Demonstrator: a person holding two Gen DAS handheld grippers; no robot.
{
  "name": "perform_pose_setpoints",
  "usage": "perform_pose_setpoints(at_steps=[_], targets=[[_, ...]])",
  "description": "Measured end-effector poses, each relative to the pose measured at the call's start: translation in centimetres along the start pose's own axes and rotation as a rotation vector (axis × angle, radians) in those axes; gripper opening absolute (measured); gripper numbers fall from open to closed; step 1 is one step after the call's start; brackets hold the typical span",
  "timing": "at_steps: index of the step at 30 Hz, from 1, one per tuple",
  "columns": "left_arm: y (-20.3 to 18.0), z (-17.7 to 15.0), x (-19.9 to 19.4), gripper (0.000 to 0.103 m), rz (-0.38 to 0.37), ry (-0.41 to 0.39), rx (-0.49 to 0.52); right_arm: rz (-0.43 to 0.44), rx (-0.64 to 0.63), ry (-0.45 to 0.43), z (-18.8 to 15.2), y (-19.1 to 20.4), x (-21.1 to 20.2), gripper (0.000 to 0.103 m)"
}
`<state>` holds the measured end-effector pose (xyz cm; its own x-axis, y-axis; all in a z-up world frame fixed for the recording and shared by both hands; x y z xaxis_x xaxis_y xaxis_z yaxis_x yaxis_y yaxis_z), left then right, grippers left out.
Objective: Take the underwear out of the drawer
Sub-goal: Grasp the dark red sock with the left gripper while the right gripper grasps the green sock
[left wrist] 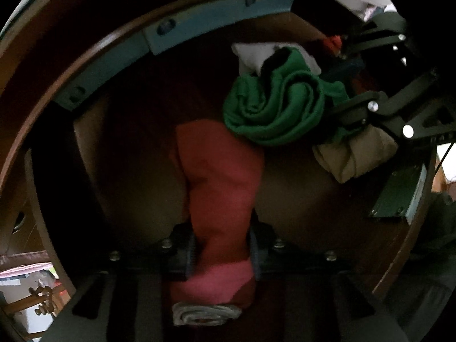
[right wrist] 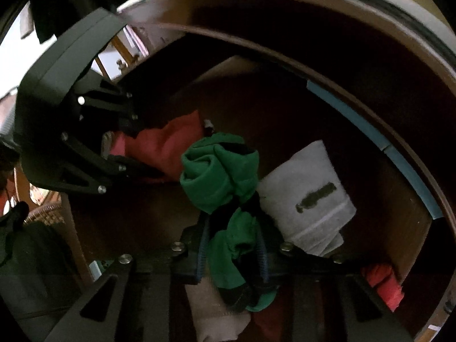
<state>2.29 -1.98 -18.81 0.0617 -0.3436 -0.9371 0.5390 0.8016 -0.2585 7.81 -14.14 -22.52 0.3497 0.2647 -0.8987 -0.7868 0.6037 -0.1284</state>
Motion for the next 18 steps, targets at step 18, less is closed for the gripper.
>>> perform_pose_setpoints(at_steps=[18], targets=[[0.3, -1.6, -4.1, 0.025, 0.050, -0.303, 0.013, 0.084, 0.115, -0.161, -1.1, -2.9, -5.5, 0.030]])
Point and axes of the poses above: each gripper's, at about its wrist camera, not at the fingertips, and x roughly the way its jaws point, y to its left, z to its top, the point moved 1 cm from there along x, roughly the way its jaws point, and after that the axes turned 15 degrees about -z, right-handed, at the moved point
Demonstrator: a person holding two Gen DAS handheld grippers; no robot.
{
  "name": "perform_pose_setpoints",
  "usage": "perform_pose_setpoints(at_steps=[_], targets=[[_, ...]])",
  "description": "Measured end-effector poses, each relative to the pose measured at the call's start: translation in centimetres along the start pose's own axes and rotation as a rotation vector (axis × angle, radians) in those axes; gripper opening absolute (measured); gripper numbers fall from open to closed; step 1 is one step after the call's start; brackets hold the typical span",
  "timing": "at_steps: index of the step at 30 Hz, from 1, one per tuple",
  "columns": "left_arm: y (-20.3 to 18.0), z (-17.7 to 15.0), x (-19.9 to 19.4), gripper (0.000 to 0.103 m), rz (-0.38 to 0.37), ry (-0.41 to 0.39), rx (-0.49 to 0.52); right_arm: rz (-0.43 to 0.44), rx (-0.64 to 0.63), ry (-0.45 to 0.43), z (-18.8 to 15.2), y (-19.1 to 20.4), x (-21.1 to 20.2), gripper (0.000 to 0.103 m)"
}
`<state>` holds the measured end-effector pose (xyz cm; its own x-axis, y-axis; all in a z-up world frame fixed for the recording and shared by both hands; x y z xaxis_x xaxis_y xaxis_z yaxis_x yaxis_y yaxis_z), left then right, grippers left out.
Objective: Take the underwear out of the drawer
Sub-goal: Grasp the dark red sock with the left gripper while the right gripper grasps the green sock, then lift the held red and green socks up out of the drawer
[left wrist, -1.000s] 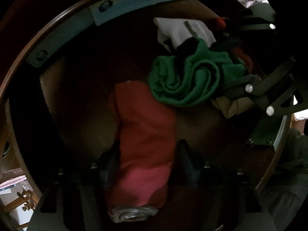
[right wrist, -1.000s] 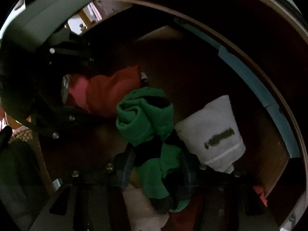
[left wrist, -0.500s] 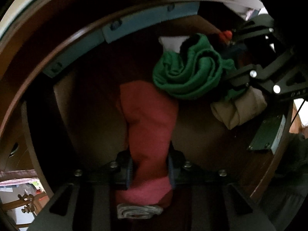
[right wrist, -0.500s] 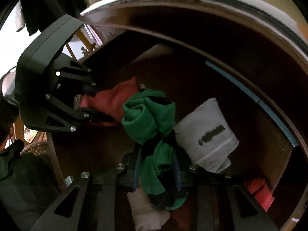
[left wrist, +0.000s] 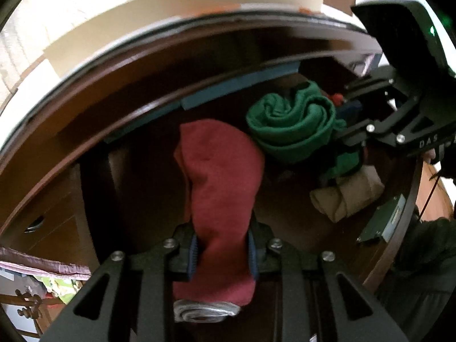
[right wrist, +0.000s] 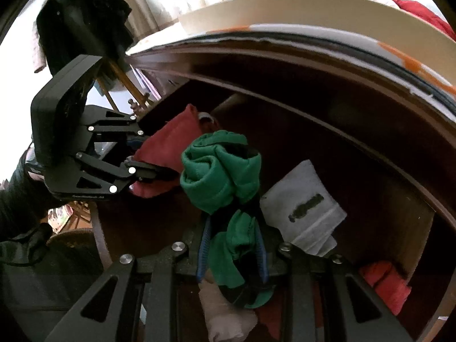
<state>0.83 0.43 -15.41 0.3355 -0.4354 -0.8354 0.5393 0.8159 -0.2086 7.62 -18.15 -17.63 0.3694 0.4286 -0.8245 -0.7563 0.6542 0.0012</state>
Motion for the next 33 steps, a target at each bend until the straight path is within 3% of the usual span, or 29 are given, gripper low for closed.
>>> perform_pose_setpoints(at_steps=[11, 33], targets=[[1.8, -1.1, -4.3, 0.025, 0.030, -0.138, -0.023, 0.046, 0.014, -0.094, -0.1, 0.1, -1.3, 0.030], [2.5, -1.4, -5.9, 0.025, 0.086, -0.343, -0.100, 0.033, 0.029, -0.204, -1.3, -0.8, -3.7, 0.030]])
Point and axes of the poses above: each gripper's, at about its wrist camera, not at the fingertips, and x roughly the way its jaws point, y to its left, z to its top, the point moved 1 cm from there along x, roughly the way its jaws point, and after that the axes turned 15 degrees about -z, right-handed, at the moved point
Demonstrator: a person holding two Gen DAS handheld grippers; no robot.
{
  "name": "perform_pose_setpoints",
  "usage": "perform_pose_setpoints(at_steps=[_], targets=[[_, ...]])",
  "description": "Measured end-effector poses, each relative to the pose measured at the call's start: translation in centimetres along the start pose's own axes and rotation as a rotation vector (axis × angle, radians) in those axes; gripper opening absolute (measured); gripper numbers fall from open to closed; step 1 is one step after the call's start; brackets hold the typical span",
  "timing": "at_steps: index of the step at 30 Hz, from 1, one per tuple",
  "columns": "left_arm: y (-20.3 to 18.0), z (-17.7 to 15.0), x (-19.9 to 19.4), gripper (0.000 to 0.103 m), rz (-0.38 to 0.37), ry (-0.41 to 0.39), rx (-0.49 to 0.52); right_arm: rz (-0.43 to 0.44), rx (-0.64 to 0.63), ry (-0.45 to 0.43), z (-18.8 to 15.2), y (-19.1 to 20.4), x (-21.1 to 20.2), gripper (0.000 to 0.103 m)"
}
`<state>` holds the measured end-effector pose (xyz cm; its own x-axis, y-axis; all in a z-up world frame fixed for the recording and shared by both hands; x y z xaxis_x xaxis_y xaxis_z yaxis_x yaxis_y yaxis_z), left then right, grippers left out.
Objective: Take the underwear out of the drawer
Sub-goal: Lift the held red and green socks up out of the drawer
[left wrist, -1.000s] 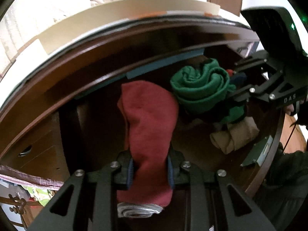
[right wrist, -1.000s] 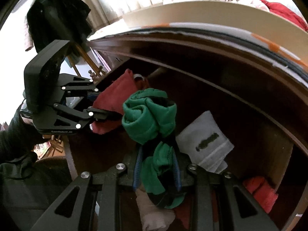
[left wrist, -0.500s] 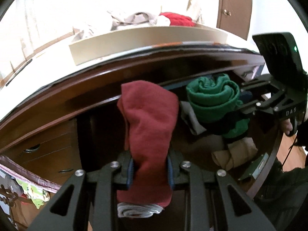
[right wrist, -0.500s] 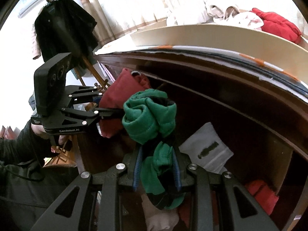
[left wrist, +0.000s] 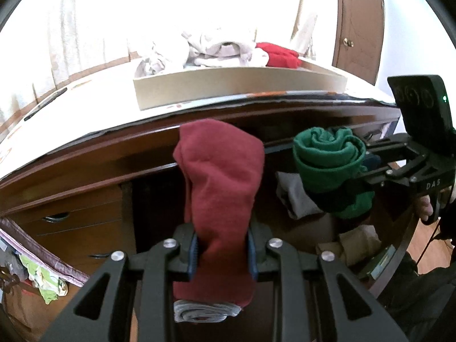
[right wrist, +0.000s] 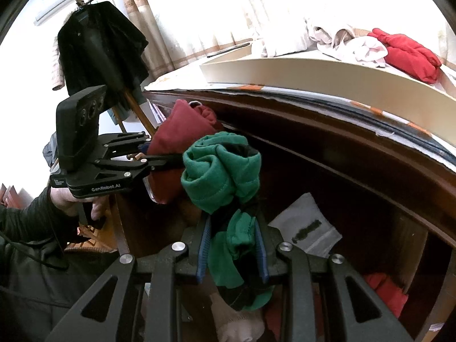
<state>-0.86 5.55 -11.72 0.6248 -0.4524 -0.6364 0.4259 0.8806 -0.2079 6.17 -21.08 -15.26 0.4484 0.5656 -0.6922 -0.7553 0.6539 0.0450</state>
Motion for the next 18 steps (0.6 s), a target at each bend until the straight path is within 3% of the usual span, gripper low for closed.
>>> perform_pose_setpoints(at_steps=[18], targets=[[-0.2, 0.3, -1.4, 0.025, 0.017, -0.108, -0.022, -0.007, 0.012, -0.057, 0.3, -0.3, -1.1, 0.030]])
Point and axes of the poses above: each gripper's, at about its wrist camera, not at the fingertips, and x roughly the way its jaws point, y to its left, z to its top, the point moved 1 cm from there along x, roughly the way its jaws point, and after that the axes turned 15 degrees about -z, right-handed, at the moved point
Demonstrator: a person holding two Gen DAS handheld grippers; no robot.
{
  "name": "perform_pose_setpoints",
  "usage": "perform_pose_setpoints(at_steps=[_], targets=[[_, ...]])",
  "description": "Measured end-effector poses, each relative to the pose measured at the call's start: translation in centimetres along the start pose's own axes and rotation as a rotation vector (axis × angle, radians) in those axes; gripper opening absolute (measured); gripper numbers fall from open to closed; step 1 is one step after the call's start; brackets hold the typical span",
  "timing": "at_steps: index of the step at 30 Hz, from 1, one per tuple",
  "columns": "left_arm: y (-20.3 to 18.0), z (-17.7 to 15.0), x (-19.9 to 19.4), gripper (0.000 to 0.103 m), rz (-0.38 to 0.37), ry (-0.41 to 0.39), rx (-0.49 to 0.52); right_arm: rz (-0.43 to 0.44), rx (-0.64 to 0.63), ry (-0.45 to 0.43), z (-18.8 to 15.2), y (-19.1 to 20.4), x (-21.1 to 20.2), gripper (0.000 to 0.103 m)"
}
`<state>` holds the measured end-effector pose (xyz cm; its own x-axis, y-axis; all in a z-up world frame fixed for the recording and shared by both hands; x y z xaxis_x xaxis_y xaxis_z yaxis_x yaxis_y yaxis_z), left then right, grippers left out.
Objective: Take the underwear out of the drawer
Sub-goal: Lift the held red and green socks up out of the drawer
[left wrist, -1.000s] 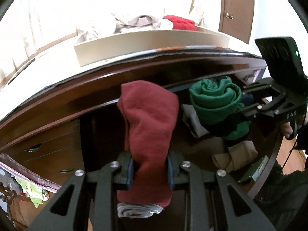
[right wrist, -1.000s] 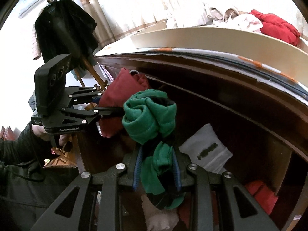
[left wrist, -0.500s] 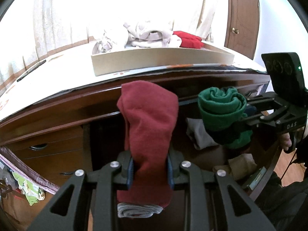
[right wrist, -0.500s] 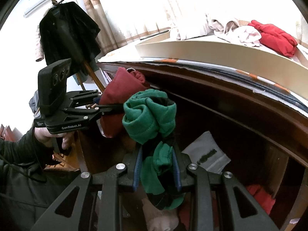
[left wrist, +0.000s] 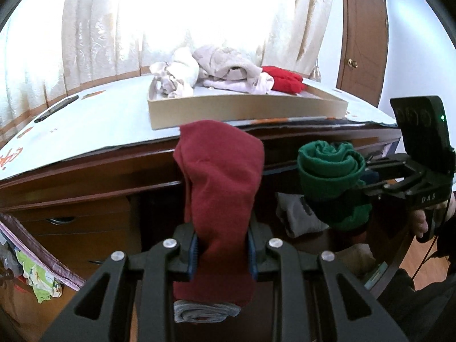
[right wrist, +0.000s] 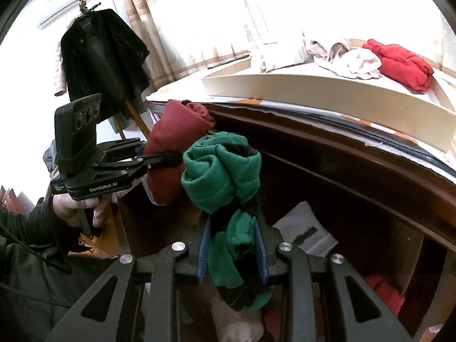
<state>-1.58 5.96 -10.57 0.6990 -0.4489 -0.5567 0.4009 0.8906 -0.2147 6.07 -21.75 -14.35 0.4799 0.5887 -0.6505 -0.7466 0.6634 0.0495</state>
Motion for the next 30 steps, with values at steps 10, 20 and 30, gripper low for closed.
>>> perform_pose_setpoints(at_steps=[10, 20, 30], targets=[[-0.5, 0.3, -0.6, 0.025, 0.017, -0.035, -0.003, 0.001, 0.008, -0.039, 0.0, -0.1, -0.5, 0.030], [-1.4, 1.0, -1.7, 0.025, 0.045, -0.085, 0.016, 0.008, 0.001, -0.110, -0.1, 0.0, -1.5, 0.030], [-1.6, 1.6, -2.4, 0.025, 0.058, -0.115, 0.011, 0.009, 0.011, -0.160, -0.3, -0.2, -2.2, 0.030]])
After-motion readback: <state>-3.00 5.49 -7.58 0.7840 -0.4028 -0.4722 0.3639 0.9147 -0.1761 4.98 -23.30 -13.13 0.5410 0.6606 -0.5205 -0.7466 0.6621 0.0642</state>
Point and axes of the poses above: each gripper's, at about its wrist camera, not at the fingertips, and x roughly the way its jaws point, y to its left, z to its top, the point moved 1 cm from there along x, roughly the way its jaws point, and after that the axes turned 15 degrees about -z, right-handed, at the moved point
